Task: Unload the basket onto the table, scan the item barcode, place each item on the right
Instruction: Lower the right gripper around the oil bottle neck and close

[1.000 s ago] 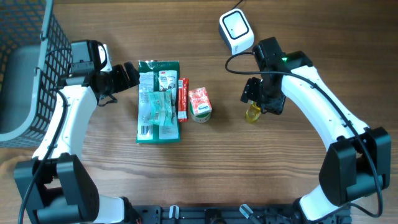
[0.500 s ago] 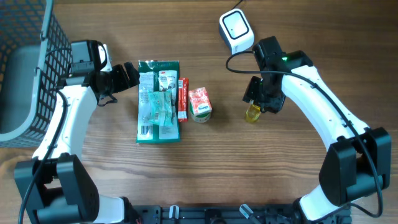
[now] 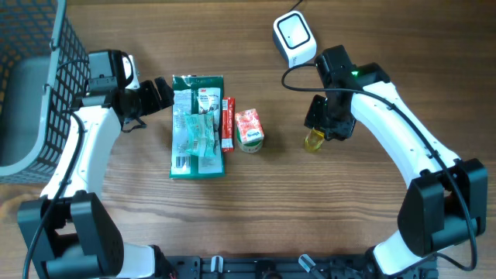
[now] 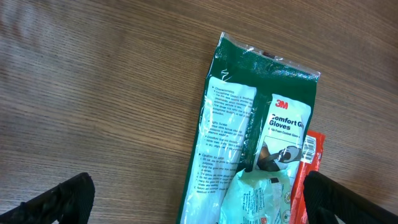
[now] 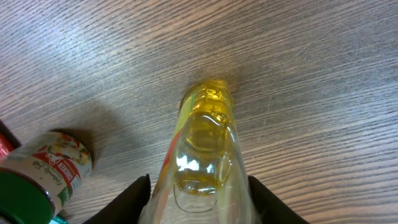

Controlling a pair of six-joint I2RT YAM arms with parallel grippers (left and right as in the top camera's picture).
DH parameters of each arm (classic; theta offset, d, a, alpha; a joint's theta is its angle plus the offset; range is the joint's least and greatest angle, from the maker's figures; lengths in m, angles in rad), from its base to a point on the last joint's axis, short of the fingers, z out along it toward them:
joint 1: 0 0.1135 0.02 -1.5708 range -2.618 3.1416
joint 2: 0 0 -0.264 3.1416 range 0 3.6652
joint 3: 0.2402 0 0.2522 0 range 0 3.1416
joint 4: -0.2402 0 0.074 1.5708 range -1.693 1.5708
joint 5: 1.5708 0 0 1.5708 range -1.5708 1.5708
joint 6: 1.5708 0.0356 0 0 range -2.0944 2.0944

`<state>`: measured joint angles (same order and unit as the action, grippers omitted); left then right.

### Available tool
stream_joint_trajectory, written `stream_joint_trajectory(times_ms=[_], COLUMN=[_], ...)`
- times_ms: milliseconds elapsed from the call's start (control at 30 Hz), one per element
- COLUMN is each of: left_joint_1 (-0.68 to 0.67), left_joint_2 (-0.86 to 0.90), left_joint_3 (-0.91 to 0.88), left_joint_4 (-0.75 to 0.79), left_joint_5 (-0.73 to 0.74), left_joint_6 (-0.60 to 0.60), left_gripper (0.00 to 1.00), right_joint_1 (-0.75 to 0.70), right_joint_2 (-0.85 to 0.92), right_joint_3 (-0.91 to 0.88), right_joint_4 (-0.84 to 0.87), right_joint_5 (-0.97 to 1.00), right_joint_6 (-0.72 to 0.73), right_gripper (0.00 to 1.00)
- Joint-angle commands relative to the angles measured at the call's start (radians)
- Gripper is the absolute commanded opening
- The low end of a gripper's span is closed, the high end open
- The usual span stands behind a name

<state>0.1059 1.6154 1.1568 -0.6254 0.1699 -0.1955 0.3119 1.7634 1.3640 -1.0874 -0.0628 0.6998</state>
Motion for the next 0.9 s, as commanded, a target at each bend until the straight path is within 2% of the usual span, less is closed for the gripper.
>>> stream_joint_trajectory(times_ms=[0,133,200,500,567,867], left_joint_1=[0.009,0.009,0.008,0.008,0.009,0.008], left_joint_2=[-0.011,-0.011,-0.011,-0.011,-0.011,-0.011], left_joint_3=[0.013,0.013,0.013,0.013,0.013,0.013], left_joint_4=[0.004,0.004,0.004,0.004,0.004,0.004], left_joint_5=[-0.007,-0.006,-0.006,-0.006,-0.007,-0.006], left_joint_6=[0.009,0.009,0.009,0.009,0.009,0.009], left_gripper=[1.00,1.00,1.00,1.00,1.00,1.00], right_joint_1=[0.004,0.004,0.004,0.006,0.016,0.075], right_joint_2=[0.006,0.006,0.002,-0.010,-0.010,-0.010], right_joint_3=[0.022,0.022,0.023,0.023,0.023,0.023], right_joint_4=[-0.001,-0.006,-0.006,-0.040,-0.039,-0.023], right_joint_5=[0.010,-0.002,-0.028,-0.043,-0.040,0.075], right_joint_6=[0.007,0.008,0.008,0.009,0.000,0.010], right_gripper=[0.68,0.70,0.65,0.65,0.62,0.63])
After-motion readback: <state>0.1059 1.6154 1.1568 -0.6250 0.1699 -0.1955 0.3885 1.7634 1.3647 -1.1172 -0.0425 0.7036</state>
